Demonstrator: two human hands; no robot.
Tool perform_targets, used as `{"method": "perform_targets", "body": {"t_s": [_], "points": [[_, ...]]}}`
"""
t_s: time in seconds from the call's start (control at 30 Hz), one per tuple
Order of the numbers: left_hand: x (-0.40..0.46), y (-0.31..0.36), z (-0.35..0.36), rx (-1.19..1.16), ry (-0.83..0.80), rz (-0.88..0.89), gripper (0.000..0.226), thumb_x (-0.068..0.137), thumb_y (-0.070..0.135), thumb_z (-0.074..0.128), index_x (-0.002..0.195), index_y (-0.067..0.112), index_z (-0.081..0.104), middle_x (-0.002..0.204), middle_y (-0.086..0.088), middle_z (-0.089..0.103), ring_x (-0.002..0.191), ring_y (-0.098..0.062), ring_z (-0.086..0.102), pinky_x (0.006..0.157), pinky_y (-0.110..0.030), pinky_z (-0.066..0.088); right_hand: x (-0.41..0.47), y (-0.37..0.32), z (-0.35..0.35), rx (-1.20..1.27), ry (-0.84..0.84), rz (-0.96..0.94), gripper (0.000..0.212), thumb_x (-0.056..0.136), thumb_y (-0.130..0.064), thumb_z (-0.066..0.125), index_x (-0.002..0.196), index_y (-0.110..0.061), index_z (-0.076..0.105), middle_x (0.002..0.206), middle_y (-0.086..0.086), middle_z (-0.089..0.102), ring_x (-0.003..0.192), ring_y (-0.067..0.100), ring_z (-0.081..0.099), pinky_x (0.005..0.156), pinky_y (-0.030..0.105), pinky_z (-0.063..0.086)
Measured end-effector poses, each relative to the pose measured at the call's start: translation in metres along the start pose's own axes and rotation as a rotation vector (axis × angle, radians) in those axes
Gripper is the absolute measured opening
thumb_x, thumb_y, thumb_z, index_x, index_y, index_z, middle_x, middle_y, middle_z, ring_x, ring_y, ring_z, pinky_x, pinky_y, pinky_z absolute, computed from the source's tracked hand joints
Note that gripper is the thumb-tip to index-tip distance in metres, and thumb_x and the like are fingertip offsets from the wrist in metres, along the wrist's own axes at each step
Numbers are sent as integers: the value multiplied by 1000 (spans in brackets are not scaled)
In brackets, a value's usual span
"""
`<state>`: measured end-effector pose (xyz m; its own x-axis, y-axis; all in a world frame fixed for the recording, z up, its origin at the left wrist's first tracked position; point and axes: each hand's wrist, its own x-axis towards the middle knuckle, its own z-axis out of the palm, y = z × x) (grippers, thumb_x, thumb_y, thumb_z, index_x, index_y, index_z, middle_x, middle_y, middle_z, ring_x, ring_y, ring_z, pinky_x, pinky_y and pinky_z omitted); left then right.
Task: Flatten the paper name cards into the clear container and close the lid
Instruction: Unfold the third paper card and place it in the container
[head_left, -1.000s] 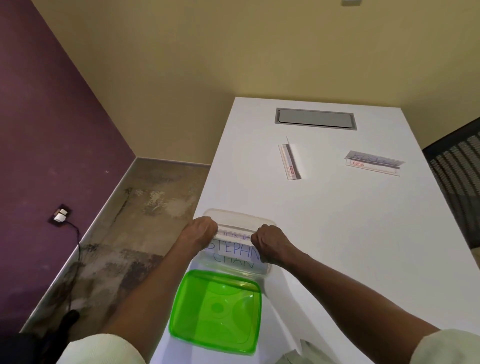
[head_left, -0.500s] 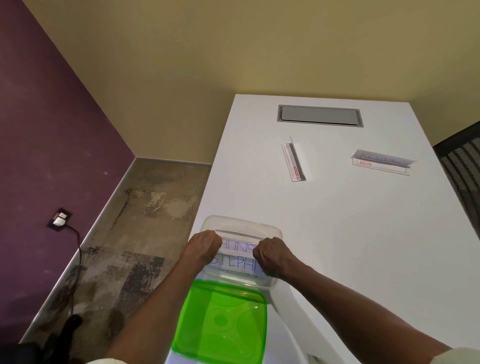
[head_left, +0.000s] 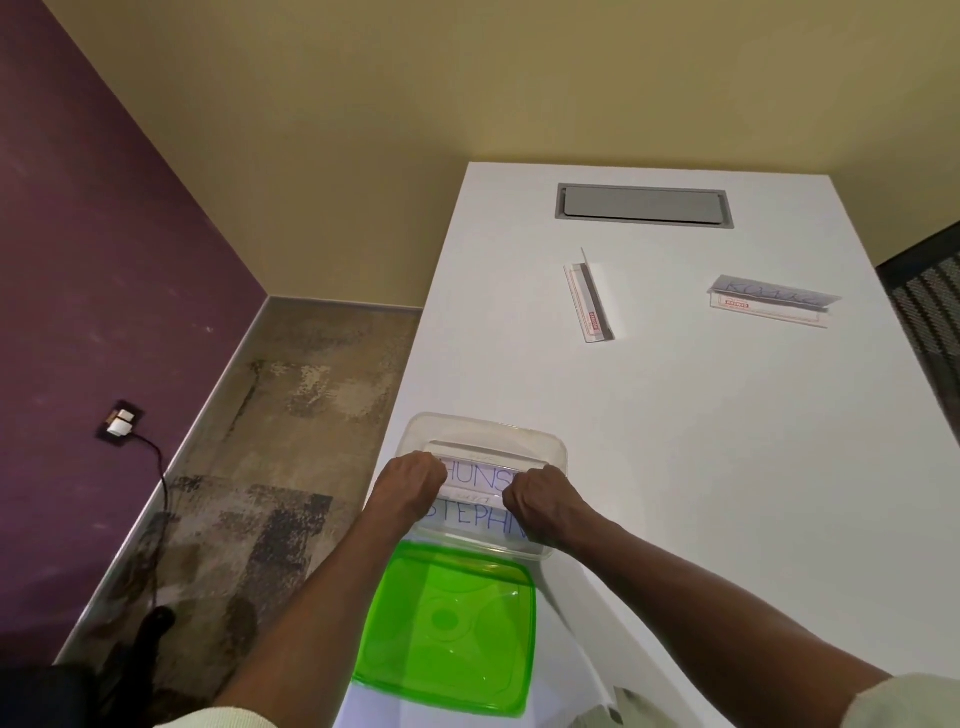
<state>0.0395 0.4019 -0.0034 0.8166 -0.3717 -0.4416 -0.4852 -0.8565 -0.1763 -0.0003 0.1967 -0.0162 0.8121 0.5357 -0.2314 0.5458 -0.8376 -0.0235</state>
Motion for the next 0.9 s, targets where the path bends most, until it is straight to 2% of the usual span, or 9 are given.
{"method": "perform_targets", "body": {"t_s": [0.13,0.3,0.43,0.47,0.53,0.57,0.63,0.73,0.9], "points": [[0,2,-1,-1,-5,-3,20,83,5,63,102,9,65,108,-12,64,102,-29,62,85,-36,48,0,0,2,4,1,-14,32,35,-11,84,46,-17,54,40,1,50,31,20,49,40,20,36],[-2,6,-2,9,-11,-22,22,83,1,60,104,6,63,110,-14,63,104,-32,61,86,-36,48,-1,-1,4,-31,-23,-4,33,37,-11,86,46,-17,55,41,1,49,32,20,48,44,20,24],[-5,8,-2,25,-14,-38,27,87,0,55,112,8,60,115,-13,60,107,-32,59,86,-37,46,4,-1,4,-61,-12,-3,31,41,-12,86,48,-17,56,42,1,51,33,20,49,46,21,24],[-6,9,-3,24,-18,-39,28,88,0,54,114,8,59,116,-13,59,108,-32,58,87,-37,46,3,-2,1,-78,-5,0,26,45,-12,84,51,-16,59,46,2,55,38,21,54,47,22,26],[-6,10,-7,12,-9,-45,28,87,0,54,114,8,58,115,-13,58,108,-32,59,86,-38,47,0,-4,-10,-31,-51,-20,7,70,-12,71,76,-11,67,73,11,68,65,28,66,56,27,38],[-6,10,-10,2,5,-49,27,87,-1,53,112,8,58,114,-13,58,107,-32,59,85,-38,48,0,-4,-13,-21,-67,0,10,81,-11,61,89,-7,65,89,15,68,81,32,66,64,31,42],[-5,11,-20,-15,43,-61,26,88,-2,49,110,9,59,112,-13,58,104,-32,60,84,-38,48,0,-2,-14,28,-27,15,17,89,-12,51,100,-4,62,101,18,65,93,35,62,73,36,46],[-4,13,-38,-22,107,-81,27,89,-3,45,109,8,59,111,-12,59,103,-31,61,82,-37,49,-2,-1,-26,108,62,37,19,89,-15,54,99,-2,63,99,21,65,91,38,61,70,37,45],[-1,16,-61,-99,171,-126,28,86,-4,48,106,8,63,107,-13,62,98,-31,64,79,-36,50,-8,7,-46,97,177,63,13,81,-14,60,75,-3,65,75,20,66,68,36,63,56,32,41]]}}
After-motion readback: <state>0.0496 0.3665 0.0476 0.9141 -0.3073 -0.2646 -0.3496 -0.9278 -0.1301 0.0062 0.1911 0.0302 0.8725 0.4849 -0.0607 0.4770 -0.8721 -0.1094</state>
